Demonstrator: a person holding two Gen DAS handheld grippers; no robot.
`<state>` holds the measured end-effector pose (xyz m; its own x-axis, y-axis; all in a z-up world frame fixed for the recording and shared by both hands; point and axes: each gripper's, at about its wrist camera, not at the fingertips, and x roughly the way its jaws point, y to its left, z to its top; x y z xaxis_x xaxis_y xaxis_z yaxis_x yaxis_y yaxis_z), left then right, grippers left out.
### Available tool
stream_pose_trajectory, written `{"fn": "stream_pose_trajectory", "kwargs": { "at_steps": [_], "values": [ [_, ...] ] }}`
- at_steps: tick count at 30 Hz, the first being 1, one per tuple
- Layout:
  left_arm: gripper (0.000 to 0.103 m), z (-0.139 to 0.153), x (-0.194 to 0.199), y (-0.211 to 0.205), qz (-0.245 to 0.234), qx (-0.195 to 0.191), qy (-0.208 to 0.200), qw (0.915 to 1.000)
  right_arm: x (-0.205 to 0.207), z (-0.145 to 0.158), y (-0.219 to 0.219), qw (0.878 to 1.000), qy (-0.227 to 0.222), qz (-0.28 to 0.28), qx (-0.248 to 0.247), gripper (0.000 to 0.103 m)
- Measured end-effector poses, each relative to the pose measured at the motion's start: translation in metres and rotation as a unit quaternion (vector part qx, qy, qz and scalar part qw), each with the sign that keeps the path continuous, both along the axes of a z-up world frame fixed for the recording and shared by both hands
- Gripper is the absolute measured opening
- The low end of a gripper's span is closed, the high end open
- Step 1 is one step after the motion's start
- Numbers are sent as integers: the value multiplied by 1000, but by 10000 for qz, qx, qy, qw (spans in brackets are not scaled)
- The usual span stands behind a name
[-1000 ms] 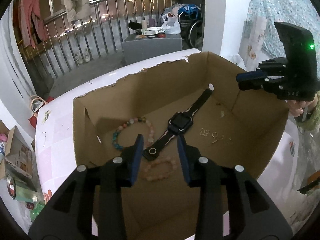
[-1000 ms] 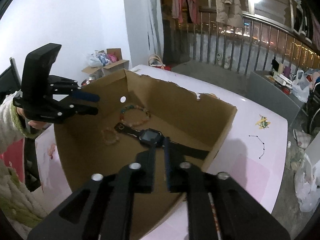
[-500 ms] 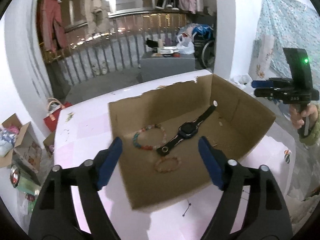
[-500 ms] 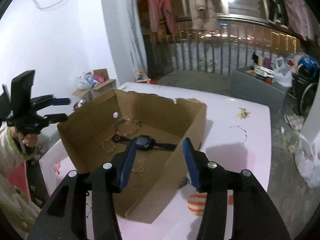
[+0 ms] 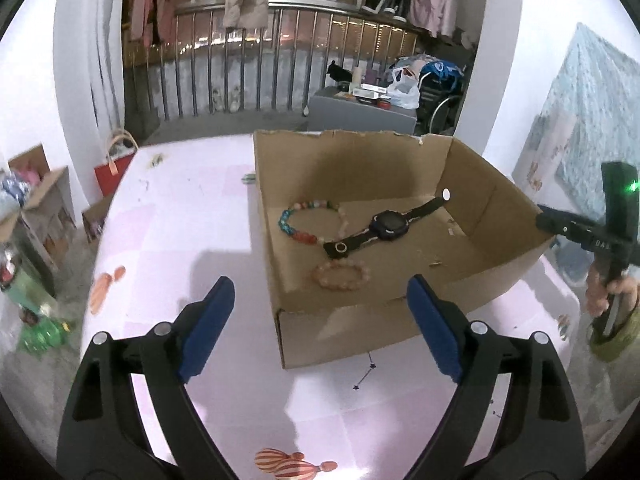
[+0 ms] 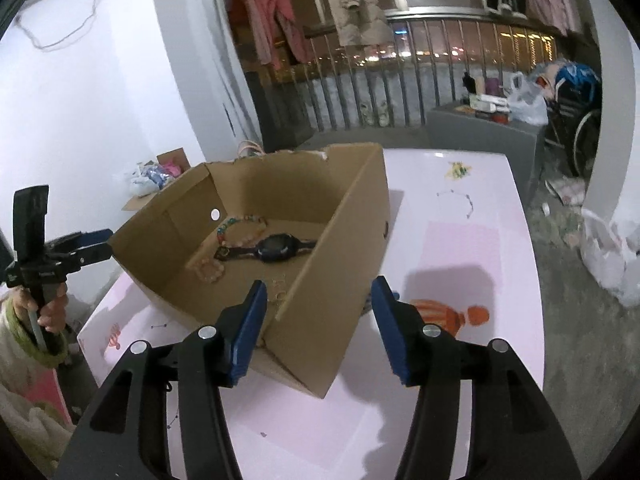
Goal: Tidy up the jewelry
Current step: 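Withdraw both grippers up and out of the box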
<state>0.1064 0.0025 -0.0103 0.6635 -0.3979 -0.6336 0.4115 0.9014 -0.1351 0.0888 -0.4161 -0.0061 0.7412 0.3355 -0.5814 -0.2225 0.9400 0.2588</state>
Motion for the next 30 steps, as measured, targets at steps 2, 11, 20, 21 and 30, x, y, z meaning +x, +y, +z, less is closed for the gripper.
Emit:
{"fn": "stream_pose_trajectory", "kwargs": {
  "at_steps": [2,11,20,21,30],
  "values": [
    [84,-3,2,2,6,-162,79,9998,2,-2,-2,9999,45,-66,124,53],
    [84,-6,1,-9,-51,-408,182,9990,6,-1,11,9993,207,265,169,50],
    [86,-5,-6,-16,16,-236,96,9997,3,5,24,9987,259,444,74,50],
    [86,-5,-7,-16,13,-226,100,9997,0,5,25,9987,259,430,43,50],
    [86,-2,-11,-15,19,-217,78,9997,-13,9,26,9987,362,359,-57,50]
  ]
}}
